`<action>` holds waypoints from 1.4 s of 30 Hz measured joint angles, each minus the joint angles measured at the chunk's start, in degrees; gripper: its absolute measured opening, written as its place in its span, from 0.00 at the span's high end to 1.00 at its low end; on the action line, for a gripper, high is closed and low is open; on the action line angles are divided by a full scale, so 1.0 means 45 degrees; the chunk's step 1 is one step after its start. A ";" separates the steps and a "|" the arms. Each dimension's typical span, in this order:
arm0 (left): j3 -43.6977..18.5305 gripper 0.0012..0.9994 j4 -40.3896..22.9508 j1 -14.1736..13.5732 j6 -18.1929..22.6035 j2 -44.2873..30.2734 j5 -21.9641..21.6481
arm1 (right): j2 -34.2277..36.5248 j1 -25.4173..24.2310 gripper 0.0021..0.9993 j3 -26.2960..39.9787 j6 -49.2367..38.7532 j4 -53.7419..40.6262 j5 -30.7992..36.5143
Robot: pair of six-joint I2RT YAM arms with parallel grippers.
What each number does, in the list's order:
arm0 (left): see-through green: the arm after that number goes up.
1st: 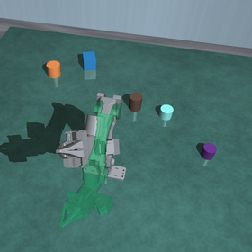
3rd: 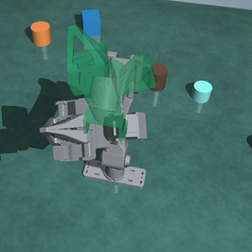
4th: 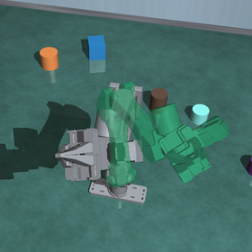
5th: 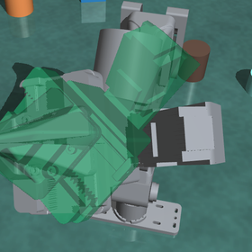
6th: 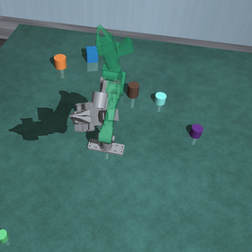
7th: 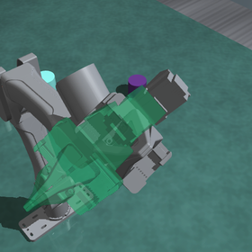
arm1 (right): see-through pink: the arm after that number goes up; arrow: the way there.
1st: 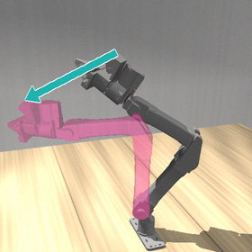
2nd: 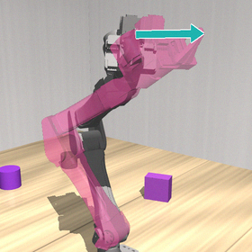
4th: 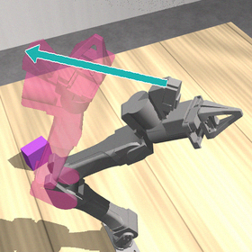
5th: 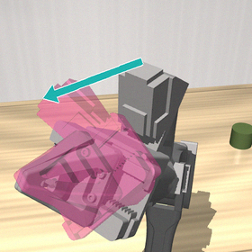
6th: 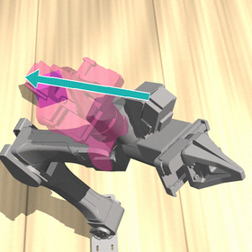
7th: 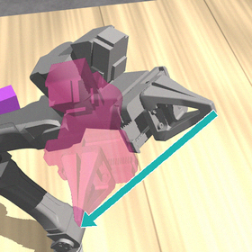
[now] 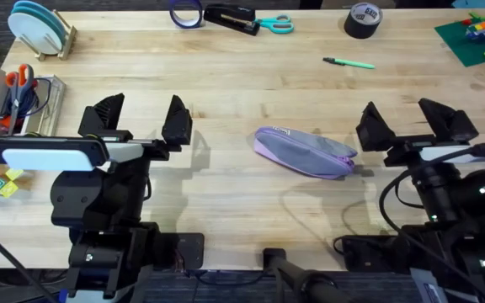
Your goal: Unzip the bag, pick up the pens from the table one at a time and place them inside, then zip the bag closed.
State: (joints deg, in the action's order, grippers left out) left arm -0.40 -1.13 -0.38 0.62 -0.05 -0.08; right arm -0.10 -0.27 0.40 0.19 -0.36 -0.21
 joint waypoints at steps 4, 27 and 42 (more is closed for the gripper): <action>0.0000 0.01 0.0001 0.0000 0.0001 0.0000 0.0041 | 0.0000 0.0000 0.00 0.0000 0.0000 0.0000 0.0000; 0.0000 0.01 0.0000 -0.0005 0.0000 0.0000 0.0073 | 0.0000 0.0000 0.00 0.0000 0.0005 0.0024 0.0000; -0.0015 0.01 -0.0383 0.0000 0.0005 0.0000 0.1985 | 0.0893 0.0000 0.00 0.3383 0.0051 -0.4571 0.0070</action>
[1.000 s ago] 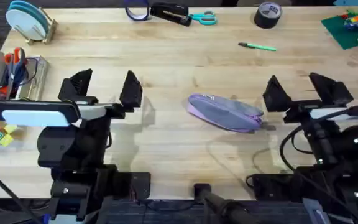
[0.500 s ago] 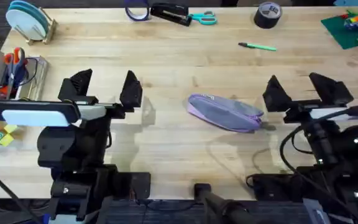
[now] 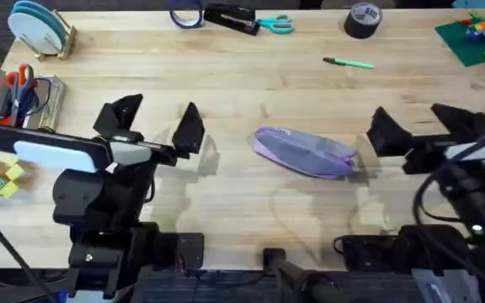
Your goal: Unzip the bag, pick up the pens from the table one at a time and place them inside, then zip the bag closed.
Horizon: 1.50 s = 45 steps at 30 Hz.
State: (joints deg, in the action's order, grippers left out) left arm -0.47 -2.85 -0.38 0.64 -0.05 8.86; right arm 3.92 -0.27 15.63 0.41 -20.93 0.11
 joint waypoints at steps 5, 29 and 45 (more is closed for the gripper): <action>-0.0655 0.01 -0.1107 -0.0005 0.0223 -0.0165 0.0550 | 0.1433 0.0000 0.00 0.1920 0.0003 -0.1165 0.0091; -0.8733 0.01 -0.5615 -0.0005 0.6445 -0.8463 0.7107 | 0.4401 -0.0005 0.00 0.6639 0.0000 -0.5017 -0.1204; -0.9384 0.01 -0.5715 -0.0163 0.7740 -0.9593 0.8892 | 0.4938 -0.0002 0.00 0.8026 0.0003 -0.7607 -0.2473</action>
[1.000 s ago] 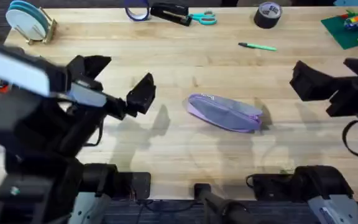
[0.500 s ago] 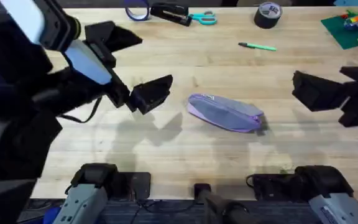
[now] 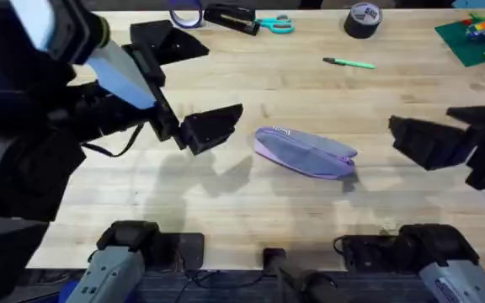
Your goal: Unzip the bag, pick up the pens from the table one at a time and place them inside, then zip the bag closed.
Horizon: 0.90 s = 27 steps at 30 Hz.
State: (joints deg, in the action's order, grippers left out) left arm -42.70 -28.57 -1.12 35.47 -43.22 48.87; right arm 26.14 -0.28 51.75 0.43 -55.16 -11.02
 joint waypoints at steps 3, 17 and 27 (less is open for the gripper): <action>0.0000 0.01 -0.0003 -0.0186 0.0080 -0.0068 0.0012 | 0.0022 -0.0003 0.00 0.0000 0.0000 -0.0549 -0.0562; 0.0000 0.01 -0.0231 -0.0250 0.0279 -0.0073 0.0104 | 0.0025 -0.0003 0.00 0.0104 0.0003 -0.1943 -0.1853; -0.0005 0.01 -0.0599 -0.0301 0.0375 -0.0501 0.0201 | 0.0022 -0.0003 0.00 0.0146 -0.0107 -0.1942 -0.1919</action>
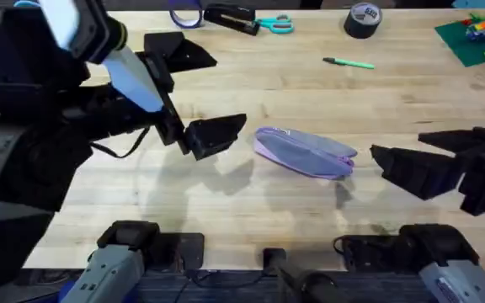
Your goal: Unzip the bag, pick up the pens from the table one at a time and place them inside, then zip the bag closed.
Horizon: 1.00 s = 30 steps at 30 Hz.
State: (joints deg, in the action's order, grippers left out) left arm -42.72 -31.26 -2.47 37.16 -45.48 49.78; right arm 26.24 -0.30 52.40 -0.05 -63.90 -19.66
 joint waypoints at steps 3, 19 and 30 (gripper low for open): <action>0.0000 0.01 -0.0102 -0.0281 0.0490 -0.0231 0.0008 | 0.0002 0.0000 0.00 0.0000 -0.0036 0.0000 -0.0030; 0.0000 0.01 0.0423 -0.1258 0.2115 -0.3277 0.0036 | 0.0005 0.0000 0.00 0.0000 -0.0097 0.0017 -0.0030; 0.0000 0.01 0.0819 -0.1255 0.2139 -0.3792 0.0229 | 0.0000 0.0000 0.00 0.0000 -0.0097 0.0126 -0.0030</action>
State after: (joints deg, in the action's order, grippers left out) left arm -42.72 -27.57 -8.12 46.79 -62.54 50.81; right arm 26.24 -0.30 52.40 -0.49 -63.33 -19.79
